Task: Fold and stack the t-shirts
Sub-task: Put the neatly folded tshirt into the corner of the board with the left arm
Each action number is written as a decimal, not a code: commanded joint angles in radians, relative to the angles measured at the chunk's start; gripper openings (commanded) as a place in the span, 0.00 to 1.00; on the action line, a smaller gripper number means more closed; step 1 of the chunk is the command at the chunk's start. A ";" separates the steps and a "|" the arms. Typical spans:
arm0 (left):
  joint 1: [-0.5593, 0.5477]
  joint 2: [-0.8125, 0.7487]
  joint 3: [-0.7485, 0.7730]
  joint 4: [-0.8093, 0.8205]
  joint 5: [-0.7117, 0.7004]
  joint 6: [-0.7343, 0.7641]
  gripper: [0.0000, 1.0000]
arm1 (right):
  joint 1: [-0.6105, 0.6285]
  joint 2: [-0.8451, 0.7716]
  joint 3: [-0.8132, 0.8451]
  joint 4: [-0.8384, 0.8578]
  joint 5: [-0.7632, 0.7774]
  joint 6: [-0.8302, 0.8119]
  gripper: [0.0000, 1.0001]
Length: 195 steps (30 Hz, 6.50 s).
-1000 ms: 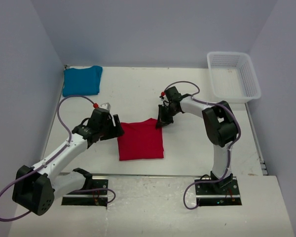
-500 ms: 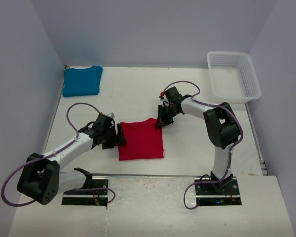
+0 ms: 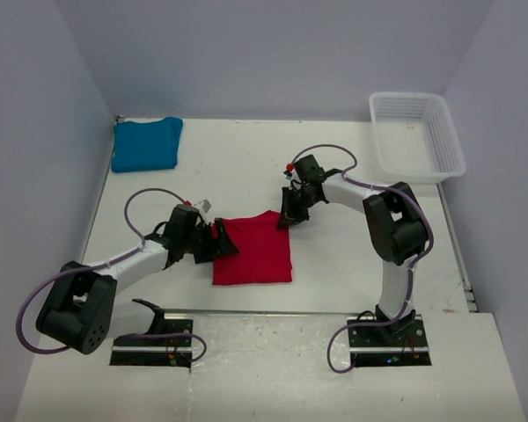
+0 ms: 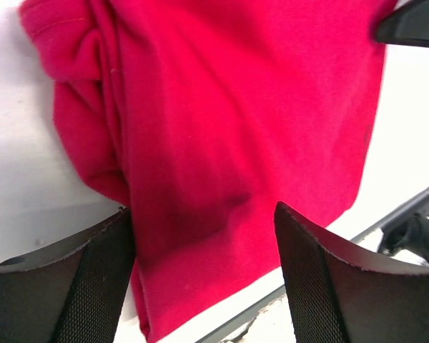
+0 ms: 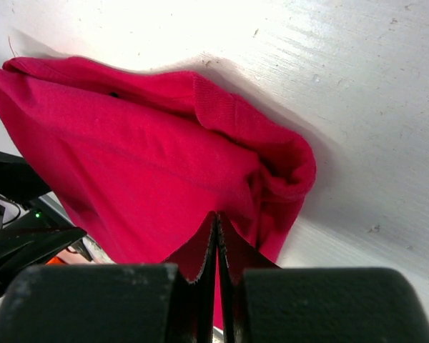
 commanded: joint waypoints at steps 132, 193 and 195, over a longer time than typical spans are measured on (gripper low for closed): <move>0.288 0.834 1.555 -0.129 -0.966 0.884 0.00 | 0.111 -0.336 -0.242 -0.122 0.129 -0.043 0.00; 0.262 1.019 1.570 0.295 -1.430 1.061 0.67 | 0.114 -0.394 -0.262 -0.147 0.092 -0.063 0.00; 0.238 1.021 1.655 0.100 -1.330 0.945 0.63 | 0.114 -0.400 -0.257 -0.153 0.127 -0.067 0.00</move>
